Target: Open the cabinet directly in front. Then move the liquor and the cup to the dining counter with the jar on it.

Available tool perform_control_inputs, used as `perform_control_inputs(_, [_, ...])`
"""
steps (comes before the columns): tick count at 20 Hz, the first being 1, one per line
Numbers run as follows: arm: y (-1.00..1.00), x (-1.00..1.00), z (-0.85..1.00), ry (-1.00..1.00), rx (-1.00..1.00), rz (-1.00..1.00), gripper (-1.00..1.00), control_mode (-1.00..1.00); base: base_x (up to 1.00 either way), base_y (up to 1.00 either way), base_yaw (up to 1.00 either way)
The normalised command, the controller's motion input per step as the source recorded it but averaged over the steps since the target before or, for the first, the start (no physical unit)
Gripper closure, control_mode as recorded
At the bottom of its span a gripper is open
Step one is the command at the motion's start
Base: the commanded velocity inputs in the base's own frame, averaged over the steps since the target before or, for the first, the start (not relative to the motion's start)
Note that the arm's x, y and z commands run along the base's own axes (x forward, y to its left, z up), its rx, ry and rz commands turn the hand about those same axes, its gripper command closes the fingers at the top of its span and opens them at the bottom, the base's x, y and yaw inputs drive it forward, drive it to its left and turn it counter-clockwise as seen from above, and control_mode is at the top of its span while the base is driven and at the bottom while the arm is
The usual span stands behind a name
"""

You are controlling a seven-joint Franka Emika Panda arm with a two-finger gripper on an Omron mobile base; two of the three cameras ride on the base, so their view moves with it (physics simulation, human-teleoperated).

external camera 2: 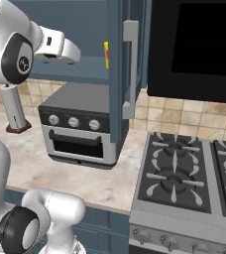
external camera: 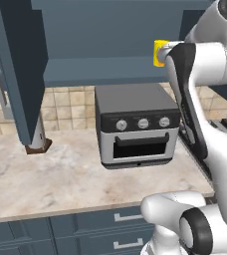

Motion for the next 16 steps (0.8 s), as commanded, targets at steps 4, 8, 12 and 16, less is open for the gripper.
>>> perform_control_inputs(4, [-0.62,0.13,-0.13,-0.18,-0.01,0.10,-1.00,-1.00,0.00,0.00,0.00])
perform_control_inputs(8, [-0.46,0.23,-0.07,-0.18,0.00,0.03,-1.00,-1.00,0.00,0.00,0.00])
perform_control_inputs(12, [-0.11,0.54,0.00,-0.03,0.00,0.00,-1.00,-1.00,0.00,0.00,0.00])
perform_control_inputs(16, [0.00,0.65,0.00,0.00,0.00,0.00,-1.00,-1.00,0.00,0.00,0.00])
